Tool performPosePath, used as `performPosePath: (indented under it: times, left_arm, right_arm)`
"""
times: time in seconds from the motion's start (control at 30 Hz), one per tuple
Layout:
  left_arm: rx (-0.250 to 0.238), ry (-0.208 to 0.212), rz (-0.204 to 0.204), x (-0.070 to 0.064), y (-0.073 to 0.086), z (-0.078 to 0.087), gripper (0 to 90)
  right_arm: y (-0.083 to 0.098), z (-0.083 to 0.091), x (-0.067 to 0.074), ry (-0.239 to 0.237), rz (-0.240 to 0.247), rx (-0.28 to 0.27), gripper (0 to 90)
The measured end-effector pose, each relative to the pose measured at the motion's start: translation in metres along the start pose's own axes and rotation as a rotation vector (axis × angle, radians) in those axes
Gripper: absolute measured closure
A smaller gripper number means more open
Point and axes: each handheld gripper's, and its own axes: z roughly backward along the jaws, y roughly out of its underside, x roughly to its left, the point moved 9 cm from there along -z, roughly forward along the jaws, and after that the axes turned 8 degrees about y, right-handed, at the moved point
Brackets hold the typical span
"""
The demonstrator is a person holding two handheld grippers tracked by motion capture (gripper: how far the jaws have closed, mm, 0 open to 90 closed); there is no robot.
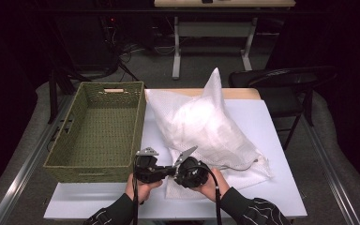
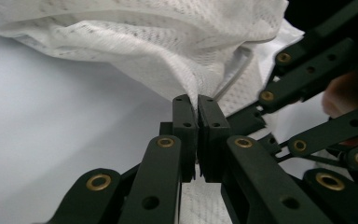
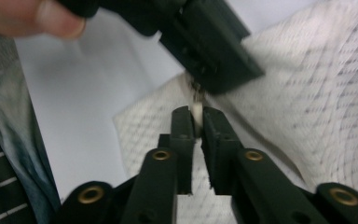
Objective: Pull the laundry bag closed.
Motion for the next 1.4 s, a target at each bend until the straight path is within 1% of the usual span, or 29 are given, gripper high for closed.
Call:
performPosePath:
  times: [0.03, 0.07, 0.1, 0.17, 0.23, 0.3, 0.4, 0.47, 0.5, 0.63, 0.73, 0.8, 0.9, 1.0, 1.07, 1.1, 1.23, 1.27, 1.4]
  left_arm:
    - [-0.004, -0.003, -0.004, -0.001, 0.000, 0.000, 87.5]
    - [0.000, -0.003, -0.009, -0.002, 0.000, 0.000, 87.5]
    - [0.000, -0.002, -0.013, -0.003, 0.000, 0.001, 87.5]
    - [0.012, 0.001, -0.016, -0.004, 0.001, 0.000, 87.1]
    - [0.024, 0.000, -0.028, -0.004, 0.001, 0.000, 86.5]
    - [0.029, -0.006, -0.042, -0.004, 0.002, 0.000, 86.4]
    - [0.028, -0.012, -0.056, -0.005, 0.002, 0.001, 87.0]
    - [0.023, -0.012, -0.055, -0.005, 0.002, 0.001, 87.6]
    - [0.022, -0.011, -0.055, -0.006, 0.002, 0.001, 87.9]
    - [0.024, -0.022, -0.072, -0.008, 0.001, 0.002, 88.2]
    - [0.022, -0.018, -0.076, -0.009, 0.000, 0.003, 88.2]
    - [0.027, -0.023, -0.086, -0.009, 0.000, 0.004, 88.1]
    - [0.042, -0.031, -0.102, -0.009, 0.001, 0.005, 88.0]
    - [0.043, -0.035, -0.102, -0.008, 0.001, 0.006, 88.0]
    - [0.044, -0.034, -0.104, -0.007, 0.001, 0.007, 87.9]
    - [0.038, -0.040, -0.105, -0.007, 0.000, 0.008, 87.9]
    - [0.028, -0.049, -0.104, -0.005, -0.001, 0.010, 87.9]
    - [0.024, -0.053, -0.103, -0.004, -0.001, 0.011, 87.9]
    - [0.027, -0.063, -0.107, -0.002, -0.001, 0.012, 87.8]
  right_arm:
    - [-0.001, 0.000, 0.001, -0.005, -0.014, -0.002, 79.0]
    - [-0.002, 0.000, 0.002, -0.007, -0.014, -0.004, 79.0]
    - [-0.002, -0.001, 0.002, -0.001, -0.014, -0.002, 82.3]
    - [-0.002, -0.003, 0.003, 0.005, -0.013, 0.008, 85.5]
    - [-0.001, -0.003, 0.004, -0.009, -0.025, 0.009, 86.2]
    - [-0.001, -0.003, 0.002, -0.015, -0.026, 0.010, 86.5]
    - [0.000, -0.002, 0.003, -0.012, -0.030, 0.018, 86.7]
    - [0.000, -0.001, 0.003, -0.009, -0.027, 0.020, 86.8]
    - [0.000, -0.001, 0.002, -0.010, -0.023, 0.022, 86.8]
    - [0.001, 0.000, -0.002, -0.005, -0.035, 0.026, 86.8]
    - [0.002, 0.001, -0.003, 0.000, -0.043, 0.031, 86.9]
    - [0.002, 0.002, -0.004, 0.003, -0.047, 0.033, 86.9]
    - [0.004, 0.001, -0.008, 0.009, -0.061, 0.050, 86.9]
    - [0.007, 0.000, -0.012, 0.016, -0.067, 0.067, 86.9]
    - [0.009, 0.000, -0.015, 0.028, -0.069, 0.080, 86.9]
    - [0.010, 0.001, -0.016, 0.029, -0.073, 0.084, 86.9]
    - [0.013, 0.002, -0.022, 0.042, -0.081, 0.091, 86.9]
    - [0.014, 0.002, -0.024, 0.047, -0.075, 0.098, 86.9]
    - [0.018, 0.004, -0.028, 0.052, -0.087, 0.102, 86.9]
